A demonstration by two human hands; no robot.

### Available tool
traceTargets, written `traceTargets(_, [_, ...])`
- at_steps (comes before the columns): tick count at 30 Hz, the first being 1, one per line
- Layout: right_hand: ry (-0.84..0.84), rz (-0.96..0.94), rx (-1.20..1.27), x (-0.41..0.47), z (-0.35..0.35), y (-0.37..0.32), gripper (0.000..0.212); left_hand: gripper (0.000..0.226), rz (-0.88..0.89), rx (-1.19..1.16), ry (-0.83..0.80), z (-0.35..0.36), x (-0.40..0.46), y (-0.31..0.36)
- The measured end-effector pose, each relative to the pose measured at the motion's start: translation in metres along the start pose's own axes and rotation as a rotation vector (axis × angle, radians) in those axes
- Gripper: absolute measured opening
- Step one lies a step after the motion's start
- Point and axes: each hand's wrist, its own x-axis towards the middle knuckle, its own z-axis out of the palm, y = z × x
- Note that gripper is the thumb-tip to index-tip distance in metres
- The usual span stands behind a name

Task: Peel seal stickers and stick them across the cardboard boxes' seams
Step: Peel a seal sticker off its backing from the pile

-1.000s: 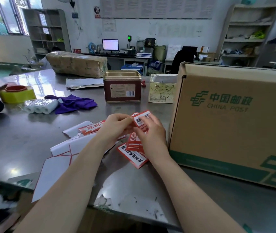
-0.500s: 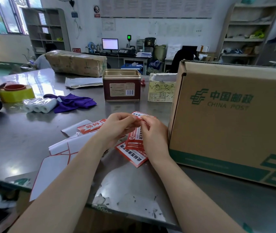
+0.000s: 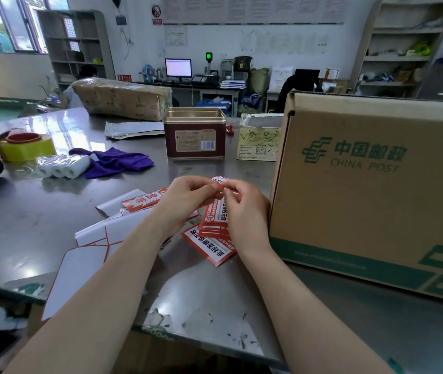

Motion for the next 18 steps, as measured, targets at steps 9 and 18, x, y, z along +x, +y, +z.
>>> traceTargets(9, [-0.009,0.02,-0.033,0.0027,0.0028,0.0043,0.025,0.015,0.127,0.256,0.08,0.0046,-0.0051,0.005])
traceTargets(18, [-0.031,0.011,-0.013,0.0002,0.0003,0.0016,0.021,0.012,0.252,0.393,0.109,0.0068,-0.0065,0.0046])
